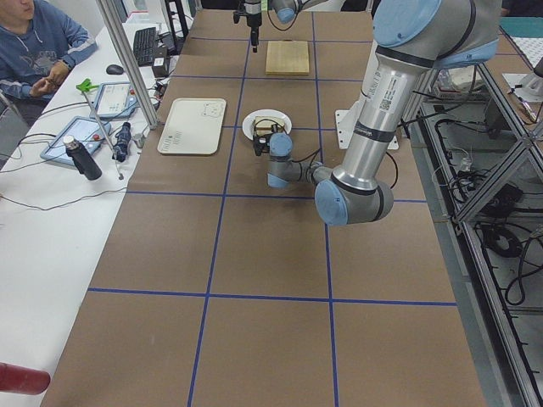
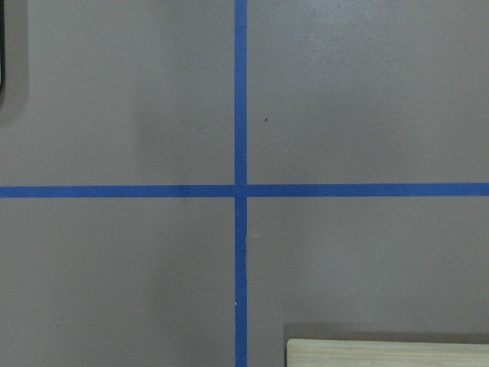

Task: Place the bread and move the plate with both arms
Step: 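Reach the left gripper to the plate rim while the right arm withdraws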

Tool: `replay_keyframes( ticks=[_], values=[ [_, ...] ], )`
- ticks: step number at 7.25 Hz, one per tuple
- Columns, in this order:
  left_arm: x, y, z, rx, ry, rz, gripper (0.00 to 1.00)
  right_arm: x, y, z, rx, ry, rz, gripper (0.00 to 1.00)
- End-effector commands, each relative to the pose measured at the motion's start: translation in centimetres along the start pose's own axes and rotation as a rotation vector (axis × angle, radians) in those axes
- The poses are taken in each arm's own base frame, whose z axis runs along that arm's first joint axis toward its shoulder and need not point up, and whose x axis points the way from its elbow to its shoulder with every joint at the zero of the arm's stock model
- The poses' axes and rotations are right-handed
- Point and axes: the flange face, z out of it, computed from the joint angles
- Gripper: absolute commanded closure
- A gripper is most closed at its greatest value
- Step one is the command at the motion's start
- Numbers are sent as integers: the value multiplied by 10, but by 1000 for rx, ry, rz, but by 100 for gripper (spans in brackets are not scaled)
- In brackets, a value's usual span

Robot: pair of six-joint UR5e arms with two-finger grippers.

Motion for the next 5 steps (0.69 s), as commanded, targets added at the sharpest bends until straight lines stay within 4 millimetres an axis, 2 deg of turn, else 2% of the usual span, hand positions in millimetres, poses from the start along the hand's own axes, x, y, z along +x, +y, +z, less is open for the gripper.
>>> replay_keyframes(
  ticks=[1,4,5],
  values=[
    [3,4,5,5,7,1,58,1,0,1,0,2,1,0],
    [1,2,8,6,1,-3,71,3,-1,3,-3,5,4,0],
    [1,3,8,5,1,-3,81,4,-1,3,-3,7,5,0]
  ],
)
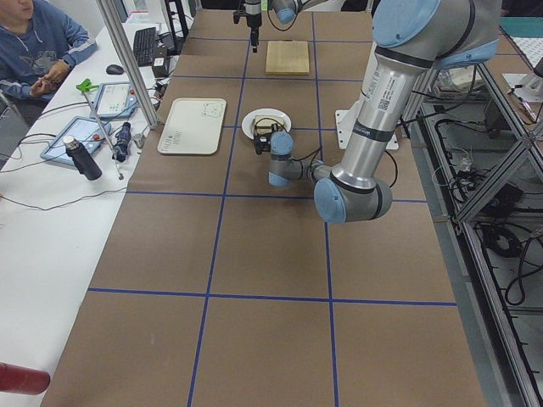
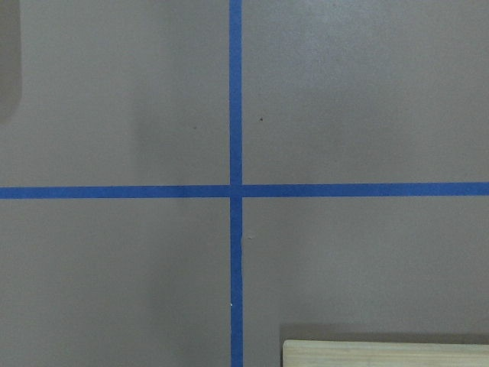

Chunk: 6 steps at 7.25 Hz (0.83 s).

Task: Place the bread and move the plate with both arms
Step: 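Grip the white plate rim with the left gripper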

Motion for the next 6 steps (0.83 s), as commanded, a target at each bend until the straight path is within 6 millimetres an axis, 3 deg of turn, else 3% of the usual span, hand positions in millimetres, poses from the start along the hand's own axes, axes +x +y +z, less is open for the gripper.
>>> replay_keyframes(
  ticks=[1,5,6],
  values=[
    [1,1,1,-1,1,-2,100,1,0,1,-1,2,1,0],
    [6,0,-5,10,39,-2,100,-1,0,-3,3,-5,-5,0],
    [9,-1,-5,20,53,-78,100,1,1,-2,0,-5,-3,0]
  ],
)
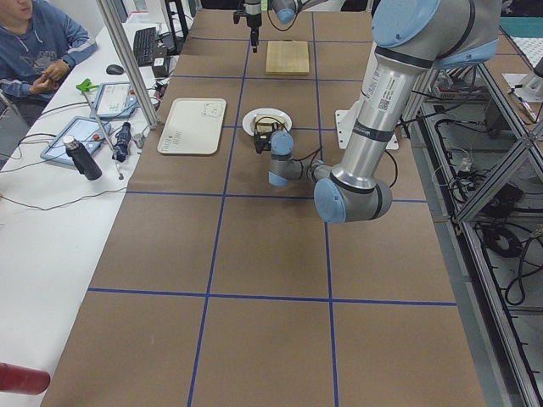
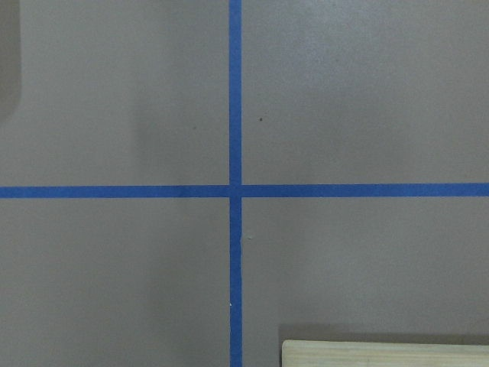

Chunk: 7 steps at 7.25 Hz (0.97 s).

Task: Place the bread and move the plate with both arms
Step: 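Grip the white plate rim with the left gripper, then slide the plate with the left gripper onto the bear tray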

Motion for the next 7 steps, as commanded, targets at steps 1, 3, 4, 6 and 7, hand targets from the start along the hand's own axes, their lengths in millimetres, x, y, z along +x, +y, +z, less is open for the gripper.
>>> replay_keyframes(
  ticks=[1,3,4,6,7],
  values=[
    [15,-3,2,14,35,-92,100,3,2,0,-2,2,4,0],
    [35,-10,10,87,78,-164,100,9,4,0,-3,4,10,0],
    [44,-16,10,120,103,-184,100,14,4,-2,0,5,14,0],
    [76,-30,19,192,145,-231,100,20,9,-7,6,5,16,0],
    [102,-36,36,267,139,-243,100,27,11,-7,7,6,21,0]
  ],
)
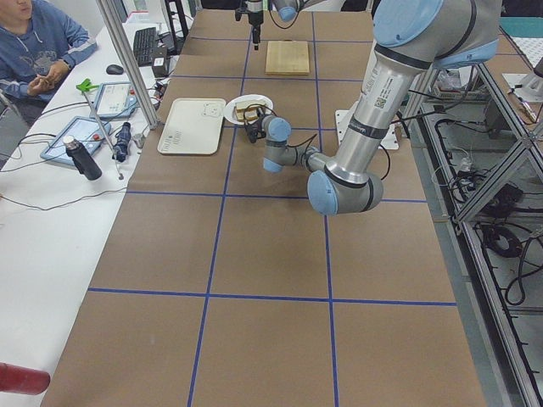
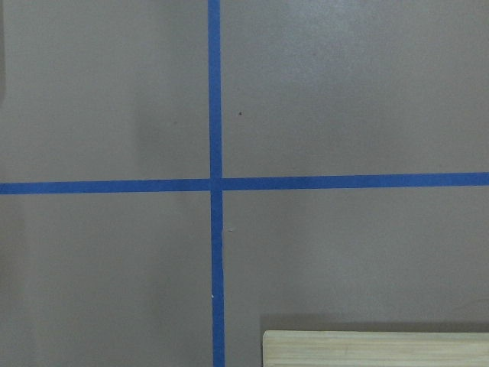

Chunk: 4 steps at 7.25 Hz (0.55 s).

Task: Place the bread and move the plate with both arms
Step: 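Slide the plate with the left gripper onto the bear tray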

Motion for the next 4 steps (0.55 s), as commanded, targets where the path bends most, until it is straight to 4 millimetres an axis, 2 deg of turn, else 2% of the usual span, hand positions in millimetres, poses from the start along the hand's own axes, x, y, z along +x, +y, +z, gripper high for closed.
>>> replay_keyframes(
  ticks=[1,2,4],
  values=[
    [52,6,40,144,6,-18,100,10,5,-4,7,1,7,0],
    [60,1,48,212,13,-36,100,16,15,-7,5,0,11,0],
    [32,-32,61,344,-9,-55,100,34,23,-11,10,10,35,0]
  ],
)
